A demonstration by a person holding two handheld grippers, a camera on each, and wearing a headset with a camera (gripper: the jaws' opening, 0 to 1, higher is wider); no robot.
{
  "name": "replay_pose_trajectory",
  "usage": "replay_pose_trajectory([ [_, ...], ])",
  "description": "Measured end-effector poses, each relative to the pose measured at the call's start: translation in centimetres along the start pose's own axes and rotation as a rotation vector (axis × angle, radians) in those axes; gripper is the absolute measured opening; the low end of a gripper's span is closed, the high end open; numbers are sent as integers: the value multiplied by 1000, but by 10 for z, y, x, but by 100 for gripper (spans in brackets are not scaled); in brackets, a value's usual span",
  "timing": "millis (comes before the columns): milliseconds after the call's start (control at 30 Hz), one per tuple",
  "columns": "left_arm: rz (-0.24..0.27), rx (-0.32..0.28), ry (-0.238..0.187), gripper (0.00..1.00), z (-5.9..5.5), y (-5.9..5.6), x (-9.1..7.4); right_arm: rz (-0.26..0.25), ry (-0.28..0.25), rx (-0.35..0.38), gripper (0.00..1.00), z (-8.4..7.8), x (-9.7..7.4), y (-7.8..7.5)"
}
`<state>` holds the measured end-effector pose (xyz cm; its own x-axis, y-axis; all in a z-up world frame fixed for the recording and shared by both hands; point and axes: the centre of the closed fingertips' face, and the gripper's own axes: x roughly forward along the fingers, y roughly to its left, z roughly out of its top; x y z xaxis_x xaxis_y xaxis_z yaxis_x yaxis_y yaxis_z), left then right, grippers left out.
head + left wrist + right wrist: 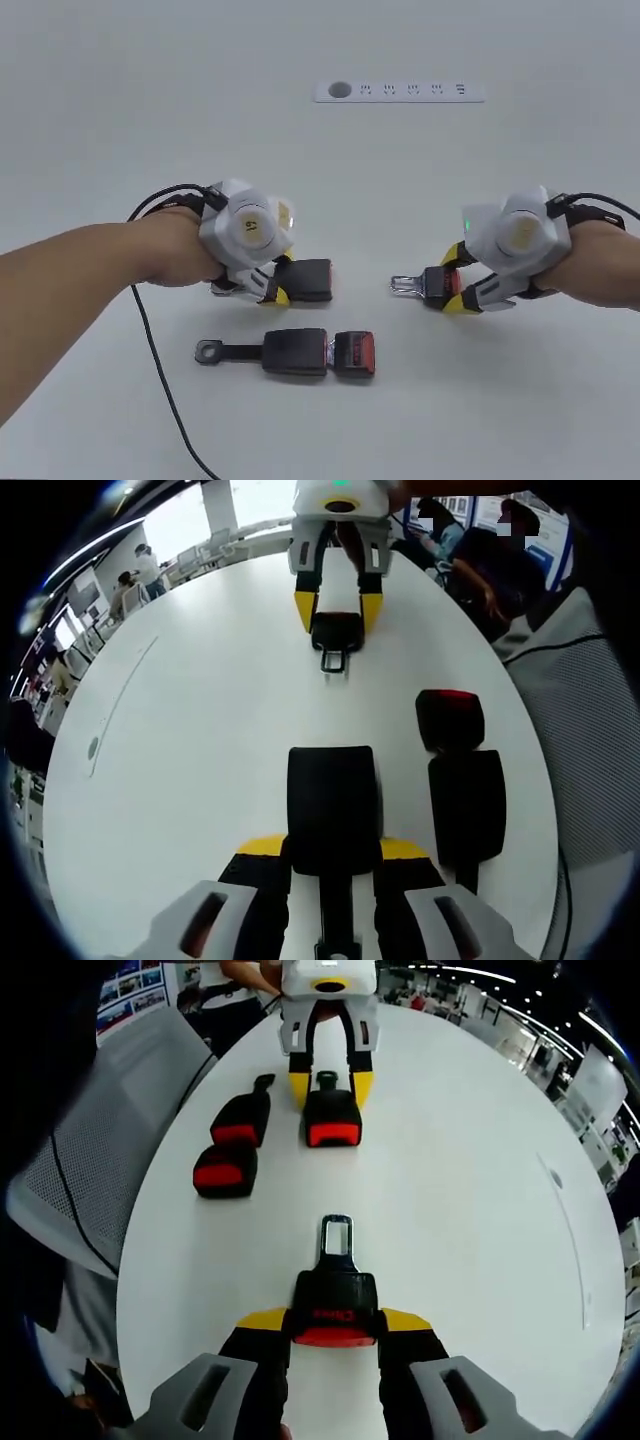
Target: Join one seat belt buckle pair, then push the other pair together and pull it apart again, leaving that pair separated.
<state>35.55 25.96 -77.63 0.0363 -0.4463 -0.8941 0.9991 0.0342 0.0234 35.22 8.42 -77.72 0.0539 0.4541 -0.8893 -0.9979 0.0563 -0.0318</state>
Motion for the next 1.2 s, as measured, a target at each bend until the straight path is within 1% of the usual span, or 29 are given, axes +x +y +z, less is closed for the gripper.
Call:
replay_pose_trajectory([
  [133,-1,1,7,32,1,0,0,2,-10,-2,31,12,3,5],
  [267,0,3,8,32,0,0,0,-3,-24,1,31,24,9,5],
  [333,0,3,7,32,0,0,0,-7,-32,4,31,30,16,4],
  [367,0,3,7,32,0,0,0,-7,-34,5,31,33,16,4],
  [400,0,3,8,32,0,0,0,-9,-42,6,31,40,18,6],
  [467,0,5,10,32,0,0,0,-13,-50,4,31,45,23,4],
  [533,1,8,11,32,0,0,0,-21,-55,2,31,55,22,7],
  [633,4,3,8,32,-3,2,0,-29,-58,1,31,61,29,2],
  [667,5,1,8,32,0,-1,1,-30,-60,2,31,63,31,1],
  [733,3,1,12,32,1,-2,1,-29,-63,-2,31,70,30,4],
  [833,0,3,19,32,2,-2,0,-26,-59,-33,31,74,32,5],
  [900,-2,5,19,32,0,1,0,-23,-61,-39,30,77,32,5],
  [967,-4,1,17,32,-1,1,0,-24,-57,-55,30,78,35,4],
  [1033,-5,-8,14,32,-2,2,0,-18,-65,-48,30,79,37,1],
  [1133,-8,-2,5,32,-1,2,1,-2,-71,-30,30,79,38,0],
  [1200,-13,-6,-5,32,-1,1,1,7,-79,-21,29,80,37,2],
])
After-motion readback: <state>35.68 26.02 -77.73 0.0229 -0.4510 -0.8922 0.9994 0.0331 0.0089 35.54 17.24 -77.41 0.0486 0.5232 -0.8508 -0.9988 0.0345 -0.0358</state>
